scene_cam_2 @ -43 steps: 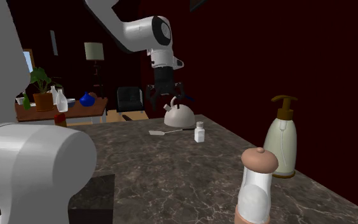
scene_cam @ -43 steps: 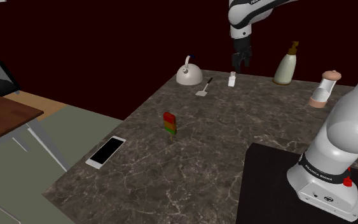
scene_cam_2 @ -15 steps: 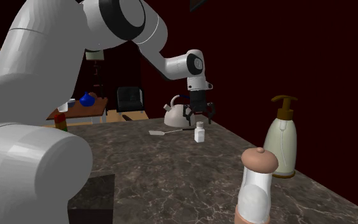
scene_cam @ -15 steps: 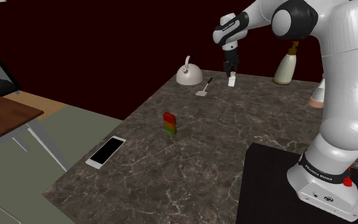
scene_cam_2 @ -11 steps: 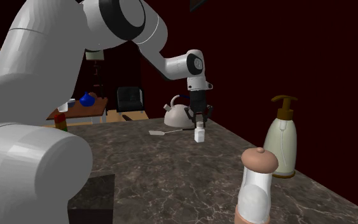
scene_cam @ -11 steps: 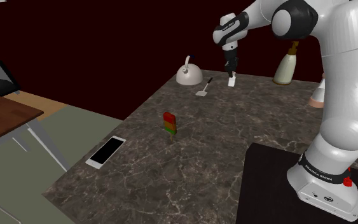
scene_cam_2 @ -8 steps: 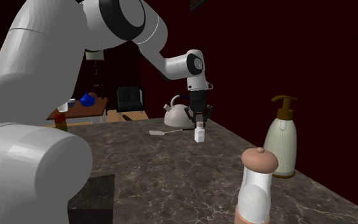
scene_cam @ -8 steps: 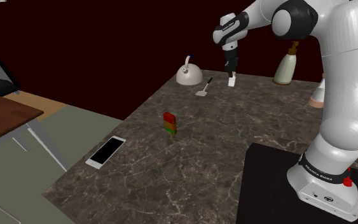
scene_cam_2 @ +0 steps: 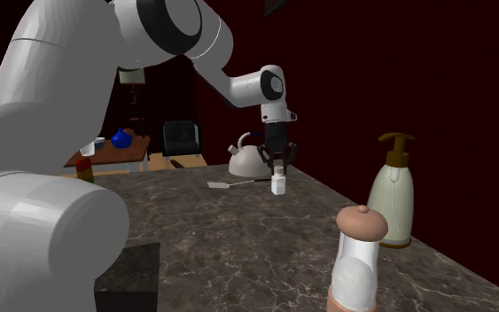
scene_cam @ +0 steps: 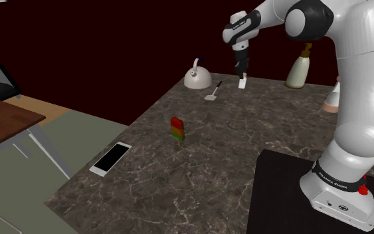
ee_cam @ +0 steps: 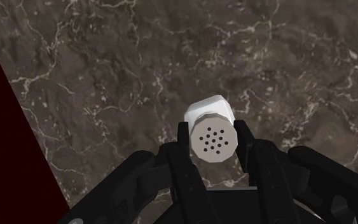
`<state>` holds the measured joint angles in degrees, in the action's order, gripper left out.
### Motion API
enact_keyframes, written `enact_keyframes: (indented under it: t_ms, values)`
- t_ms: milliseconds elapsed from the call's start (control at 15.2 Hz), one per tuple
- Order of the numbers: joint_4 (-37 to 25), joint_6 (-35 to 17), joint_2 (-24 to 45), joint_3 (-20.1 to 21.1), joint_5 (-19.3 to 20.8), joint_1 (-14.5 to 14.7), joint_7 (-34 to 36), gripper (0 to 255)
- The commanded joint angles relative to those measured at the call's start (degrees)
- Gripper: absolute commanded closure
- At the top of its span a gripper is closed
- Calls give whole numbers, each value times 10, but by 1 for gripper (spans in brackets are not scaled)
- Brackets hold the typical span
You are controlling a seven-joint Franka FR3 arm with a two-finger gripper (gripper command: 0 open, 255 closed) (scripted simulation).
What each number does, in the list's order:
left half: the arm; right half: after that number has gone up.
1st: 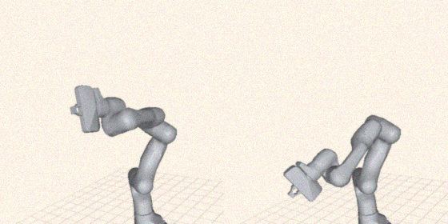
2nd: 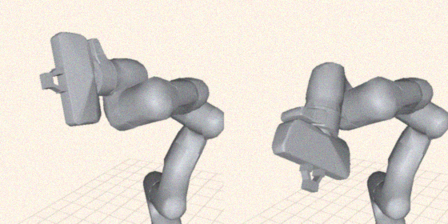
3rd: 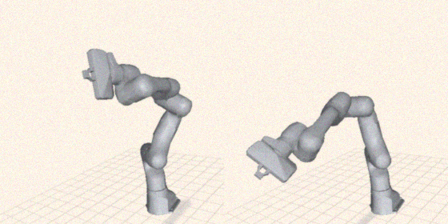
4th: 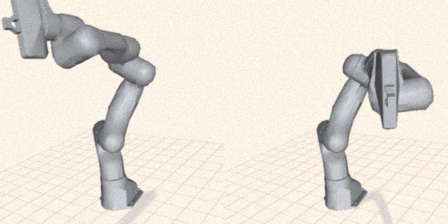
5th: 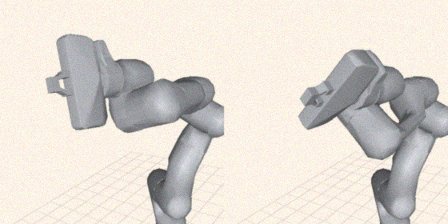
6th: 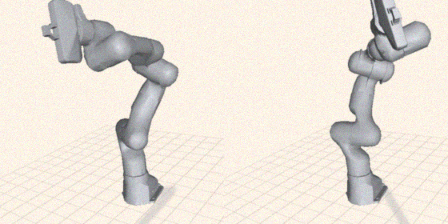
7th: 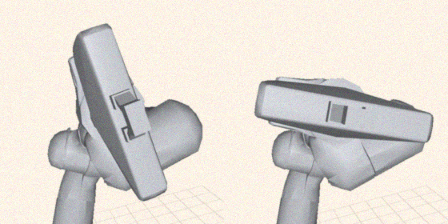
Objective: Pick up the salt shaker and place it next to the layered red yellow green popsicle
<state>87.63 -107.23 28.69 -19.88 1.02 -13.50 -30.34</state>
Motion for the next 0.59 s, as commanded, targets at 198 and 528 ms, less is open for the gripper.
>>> enact_keyframes:
  t_ms: [198,528]
  values:
    - [-21,31,-10,-2,3,1,-2,255]
    - [-48,65,-18,-4,5,0,-5,255]
